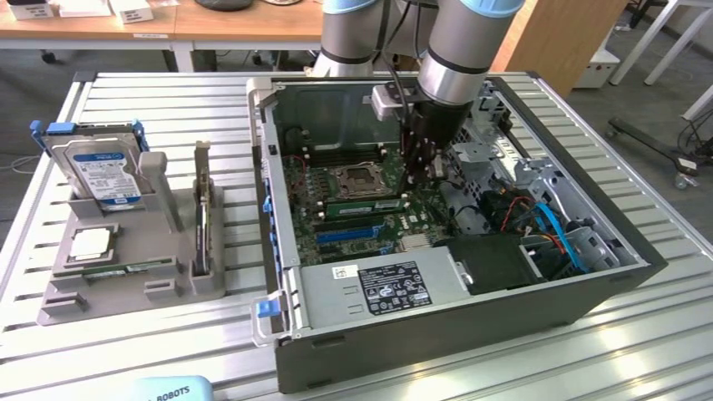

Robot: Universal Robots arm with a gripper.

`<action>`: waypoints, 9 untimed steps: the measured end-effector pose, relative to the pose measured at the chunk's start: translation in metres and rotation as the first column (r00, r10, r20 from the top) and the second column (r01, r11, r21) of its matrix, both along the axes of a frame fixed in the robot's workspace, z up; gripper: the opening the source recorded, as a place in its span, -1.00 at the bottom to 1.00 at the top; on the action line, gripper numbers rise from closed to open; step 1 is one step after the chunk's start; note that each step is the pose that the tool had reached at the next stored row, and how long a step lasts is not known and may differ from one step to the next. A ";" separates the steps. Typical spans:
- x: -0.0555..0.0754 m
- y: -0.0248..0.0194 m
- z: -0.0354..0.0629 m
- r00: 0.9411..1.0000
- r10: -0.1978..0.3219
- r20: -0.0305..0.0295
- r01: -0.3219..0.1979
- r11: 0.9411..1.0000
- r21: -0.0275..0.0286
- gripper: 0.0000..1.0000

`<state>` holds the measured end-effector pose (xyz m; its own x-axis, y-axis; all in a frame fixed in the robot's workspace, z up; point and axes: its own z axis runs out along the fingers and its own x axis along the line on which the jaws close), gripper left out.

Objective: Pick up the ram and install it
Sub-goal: 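Press down the ram until it locks into place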

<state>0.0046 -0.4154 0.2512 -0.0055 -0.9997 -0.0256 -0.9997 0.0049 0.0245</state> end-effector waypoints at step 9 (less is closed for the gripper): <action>-0.025 0.0000 0.0000 1.000 0.000 0.000 0.000 1.000 0.000 -0.80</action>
